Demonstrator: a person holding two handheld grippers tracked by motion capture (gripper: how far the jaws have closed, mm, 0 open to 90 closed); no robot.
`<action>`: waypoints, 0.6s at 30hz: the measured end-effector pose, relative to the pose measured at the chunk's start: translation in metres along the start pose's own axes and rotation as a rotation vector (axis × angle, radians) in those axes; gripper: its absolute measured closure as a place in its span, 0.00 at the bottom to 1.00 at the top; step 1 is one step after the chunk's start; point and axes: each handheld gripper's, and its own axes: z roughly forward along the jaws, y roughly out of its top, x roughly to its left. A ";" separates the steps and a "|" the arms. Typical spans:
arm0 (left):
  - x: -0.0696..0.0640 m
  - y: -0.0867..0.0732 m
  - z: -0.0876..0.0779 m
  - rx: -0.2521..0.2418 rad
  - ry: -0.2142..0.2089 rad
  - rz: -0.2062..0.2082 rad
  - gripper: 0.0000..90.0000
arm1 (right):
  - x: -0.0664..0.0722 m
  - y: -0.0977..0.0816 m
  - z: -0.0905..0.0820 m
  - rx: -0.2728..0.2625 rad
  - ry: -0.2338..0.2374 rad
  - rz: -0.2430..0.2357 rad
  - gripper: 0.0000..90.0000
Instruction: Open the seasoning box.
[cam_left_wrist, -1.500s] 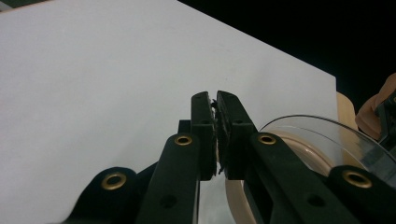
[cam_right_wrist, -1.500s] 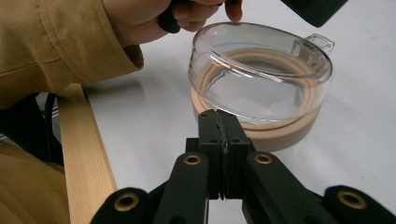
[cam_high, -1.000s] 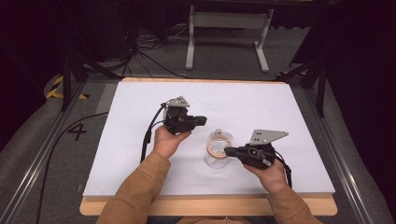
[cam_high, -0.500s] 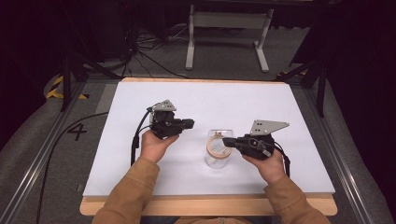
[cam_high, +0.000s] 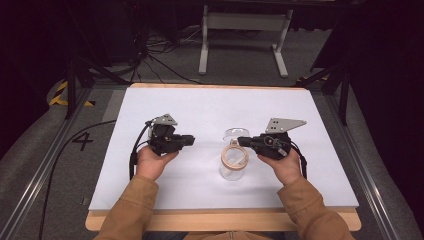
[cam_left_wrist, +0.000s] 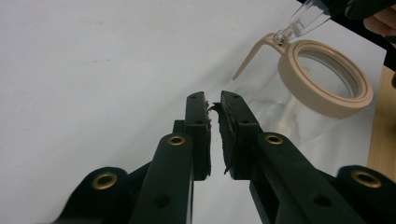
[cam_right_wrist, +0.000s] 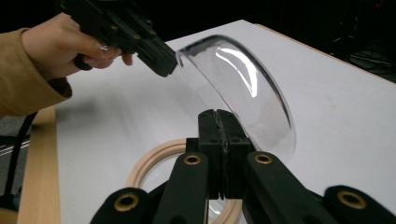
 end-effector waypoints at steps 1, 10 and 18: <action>0.001 -0.001 -0.001 -0.006 0.000 -0.002 0.91 | -0.002 0.000 0.001 -0.001 -0.005 0.004 0.99; 0.002 -0.002 -0.003 0.001 0.006 -0.002 0.90 | -0.012 -0.005 0.003 0.014 -0.064 0.045 0.99; -0.001 0.004 -0.003 -0.016 -0.012 0.021 0.88 | -0.008 -0.003 -0.007 -0.014 -0.039 0.028 0.97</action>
